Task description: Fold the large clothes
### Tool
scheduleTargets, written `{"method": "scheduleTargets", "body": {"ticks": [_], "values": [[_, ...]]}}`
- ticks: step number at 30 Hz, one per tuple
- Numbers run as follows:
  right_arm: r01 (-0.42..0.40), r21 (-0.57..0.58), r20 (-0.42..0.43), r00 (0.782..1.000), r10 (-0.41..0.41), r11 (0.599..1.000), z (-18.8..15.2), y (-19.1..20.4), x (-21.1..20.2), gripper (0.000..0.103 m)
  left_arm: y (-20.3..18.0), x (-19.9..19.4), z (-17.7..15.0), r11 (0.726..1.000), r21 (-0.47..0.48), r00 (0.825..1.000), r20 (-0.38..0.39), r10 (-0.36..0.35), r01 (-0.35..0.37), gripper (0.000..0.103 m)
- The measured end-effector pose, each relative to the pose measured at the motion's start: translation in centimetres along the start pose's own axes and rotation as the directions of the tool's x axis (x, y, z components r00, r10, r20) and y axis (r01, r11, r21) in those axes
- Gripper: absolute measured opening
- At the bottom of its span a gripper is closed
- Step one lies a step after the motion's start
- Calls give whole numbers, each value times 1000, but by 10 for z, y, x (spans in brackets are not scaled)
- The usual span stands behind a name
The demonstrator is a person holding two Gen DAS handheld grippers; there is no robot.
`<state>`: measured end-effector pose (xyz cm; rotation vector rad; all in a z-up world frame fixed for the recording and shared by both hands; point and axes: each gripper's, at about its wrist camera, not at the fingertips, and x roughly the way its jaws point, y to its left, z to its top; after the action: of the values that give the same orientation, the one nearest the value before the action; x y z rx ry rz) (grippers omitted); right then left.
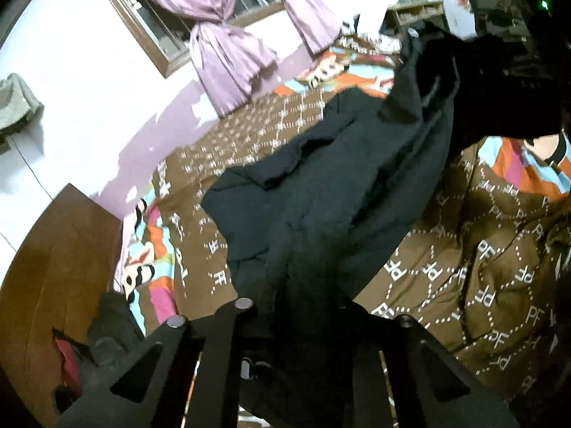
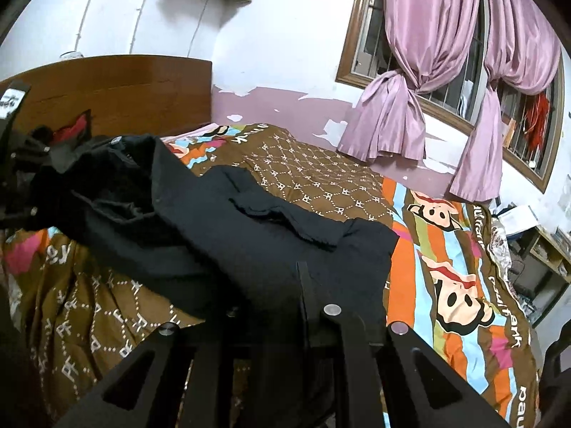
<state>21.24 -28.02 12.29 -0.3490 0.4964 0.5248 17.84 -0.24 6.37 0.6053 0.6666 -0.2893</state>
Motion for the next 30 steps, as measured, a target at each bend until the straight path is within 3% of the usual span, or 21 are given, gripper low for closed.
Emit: {"method": "scheduleTargets", "body": {"ticks": [9,20,25,30], "values": [[-14,-84,97,995,23,996,-2,9,-60,10,18,-59,-1,998,-62,986,164,19,-8,7],[26,-163,198,980,7,986,20,23,-118,9,33,-132,12,996,-72,964,257,65,-47,7],[55,-159,197,980,-23,986,27,19,-115,9,33,-134,18,997,-62,964,256,69,-55,6],[62,-155,119,992,-43,986,41,7,-77,9,41,-96,33,997,-57,973,222,64,-53,7]]}}
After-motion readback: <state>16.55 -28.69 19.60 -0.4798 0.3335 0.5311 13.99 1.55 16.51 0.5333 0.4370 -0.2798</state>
